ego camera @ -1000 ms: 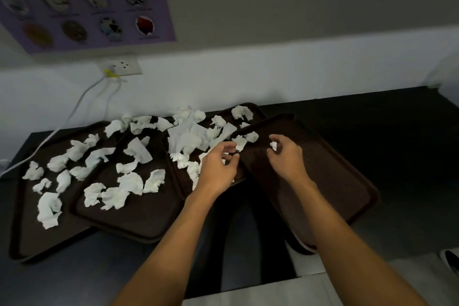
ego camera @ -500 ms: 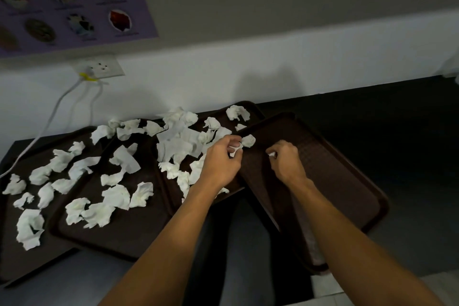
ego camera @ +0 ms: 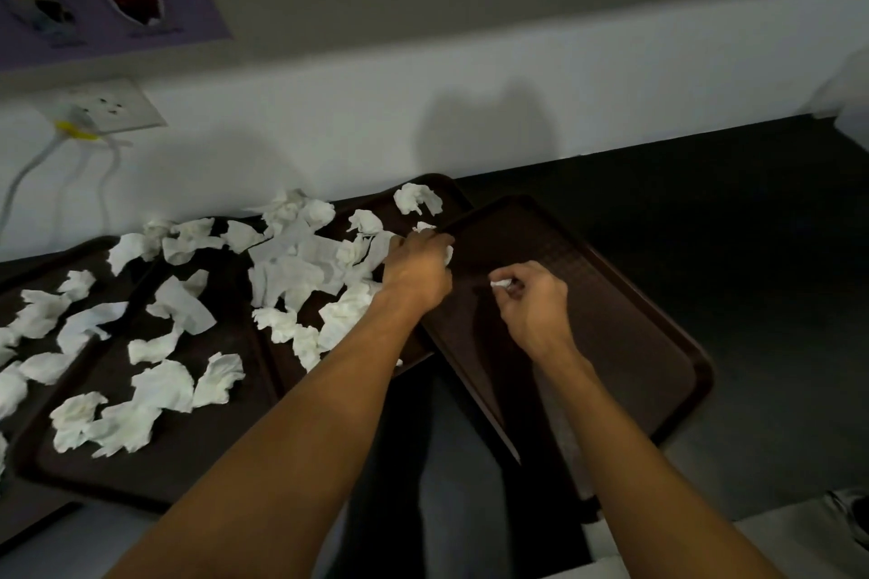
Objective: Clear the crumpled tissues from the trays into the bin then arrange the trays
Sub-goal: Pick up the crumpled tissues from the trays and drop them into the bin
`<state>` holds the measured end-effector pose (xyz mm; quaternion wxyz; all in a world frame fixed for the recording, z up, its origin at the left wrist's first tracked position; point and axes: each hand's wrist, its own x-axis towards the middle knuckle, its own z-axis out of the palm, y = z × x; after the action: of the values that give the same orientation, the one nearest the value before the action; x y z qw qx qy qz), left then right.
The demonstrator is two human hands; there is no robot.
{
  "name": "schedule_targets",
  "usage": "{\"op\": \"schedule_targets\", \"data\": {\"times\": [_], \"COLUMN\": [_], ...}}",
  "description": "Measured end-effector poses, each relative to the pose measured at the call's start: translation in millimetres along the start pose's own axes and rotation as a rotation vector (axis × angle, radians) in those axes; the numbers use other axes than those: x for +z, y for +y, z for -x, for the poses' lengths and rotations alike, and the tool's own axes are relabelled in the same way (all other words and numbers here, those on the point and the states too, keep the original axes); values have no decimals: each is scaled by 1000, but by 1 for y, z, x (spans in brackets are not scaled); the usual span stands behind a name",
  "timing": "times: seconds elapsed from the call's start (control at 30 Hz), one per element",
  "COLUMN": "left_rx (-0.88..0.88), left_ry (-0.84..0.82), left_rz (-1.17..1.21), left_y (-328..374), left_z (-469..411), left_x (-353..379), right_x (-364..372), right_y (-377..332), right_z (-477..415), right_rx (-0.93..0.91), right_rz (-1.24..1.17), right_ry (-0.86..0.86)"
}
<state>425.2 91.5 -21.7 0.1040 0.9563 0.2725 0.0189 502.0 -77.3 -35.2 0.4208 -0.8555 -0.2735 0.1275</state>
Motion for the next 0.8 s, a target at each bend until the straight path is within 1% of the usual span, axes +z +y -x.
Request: {"op": "schedule_targets", "data": {"times": [0.07, 0.13, 0.3, 0.4, 0.53, 0.7, 0.8], "left_rx": [13, 24, 49, 62, 12, -56, -133], "left_ry": [-4, 56, 204, 242, 248, 312, 348], "left_rz": [-19, 17, 248, 378, 483, 587, 657], "left_y": [-1, -3, -2, 2, -2, -19, -35], "left_z": [-2, -4, 8, 26, 57, 103, 132], "left_x": [5, 8, 5, -5, -17, -27, -35], "right_x": [-2, -5, -9, -9, -2, 12, 24], "right_y": [3, 5, 3, -3, -19, -42, -58], "right_z": [1, 2, 8, 13, 24, 47, 65], "right_rx": [32, 44, 74, 60, 10, -21, -48], "right_rz": [-12, -12, -34, -57, -65, -107, -156], "right_ry": [-4, 3, 25, 29, 46, 46, 47]}}
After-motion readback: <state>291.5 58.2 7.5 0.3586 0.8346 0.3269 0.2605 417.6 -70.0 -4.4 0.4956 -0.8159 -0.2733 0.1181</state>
